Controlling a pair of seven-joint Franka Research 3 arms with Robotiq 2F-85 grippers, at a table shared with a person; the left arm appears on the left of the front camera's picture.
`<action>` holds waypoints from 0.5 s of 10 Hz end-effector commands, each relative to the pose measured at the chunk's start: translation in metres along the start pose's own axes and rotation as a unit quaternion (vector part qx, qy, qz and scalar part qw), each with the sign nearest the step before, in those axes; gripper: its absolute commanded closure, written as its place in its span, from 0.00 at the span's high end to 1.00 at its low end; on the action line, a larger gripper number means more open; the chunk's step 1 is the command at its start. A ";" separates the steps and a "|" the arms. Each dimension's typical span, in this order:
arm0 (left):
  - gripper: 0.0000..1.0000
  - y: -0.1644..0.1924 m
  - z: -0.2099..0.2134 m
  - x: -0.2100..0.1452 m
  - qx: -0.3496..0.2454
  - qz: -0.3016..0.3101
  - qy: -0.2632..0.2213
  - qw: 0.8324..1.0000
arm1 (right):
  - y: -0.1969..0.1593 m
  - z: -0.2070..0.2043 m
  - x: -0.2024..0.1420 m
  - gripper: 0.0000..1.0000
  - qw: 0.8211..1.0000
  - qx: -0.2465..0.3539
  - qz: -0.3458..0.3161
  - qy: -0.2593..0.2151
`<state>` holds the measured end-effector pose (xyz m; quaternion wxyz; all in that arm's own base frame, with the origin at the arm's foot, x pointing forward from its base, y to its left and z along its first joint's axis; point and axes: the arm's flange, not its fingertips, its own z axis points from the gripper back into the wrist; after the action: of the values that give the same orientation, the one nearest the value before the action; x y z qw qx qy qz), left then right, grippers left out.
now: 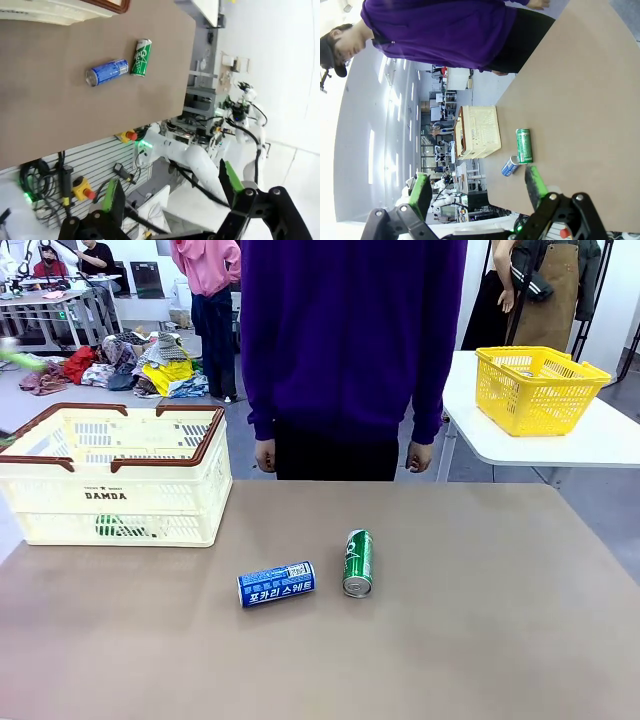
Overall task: Place the drinks into the Shopping basket.
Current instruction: Pick up one drink and place it into the Shopping basket.
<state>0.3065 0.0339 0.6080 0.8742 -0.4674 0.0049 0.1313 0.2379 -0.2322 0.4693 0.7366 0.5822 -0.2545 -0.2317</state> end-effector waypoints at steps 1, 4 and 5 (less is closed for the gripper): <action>1.00 -0.047 -0.059 -0.001 0.047 0.003 -0.009 0.999 | 0.002 0.000 0.002 1.00 1.000 0.012 0.006 -0.004; 1.00 -0.099 -0.182 -0.005 0.154 -0.026 -0.029 0.987 | 0.002 0.000 0.002 1.00 1.000 0.012 0.006 -0.004; 1.00 -0.116 -0.225 -0.008 0.184 -0.049 -0.030 0.981 | 0.002 0.000 0.002 1.00 1.000 0.012 0.006 -0.004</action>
<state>0.3324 -0.1932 0.5836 0.9381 -0.3311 -0.0162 0.1007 0.2379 -0.2321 0.4694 0.7367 0.5822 -0.2545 -0.2316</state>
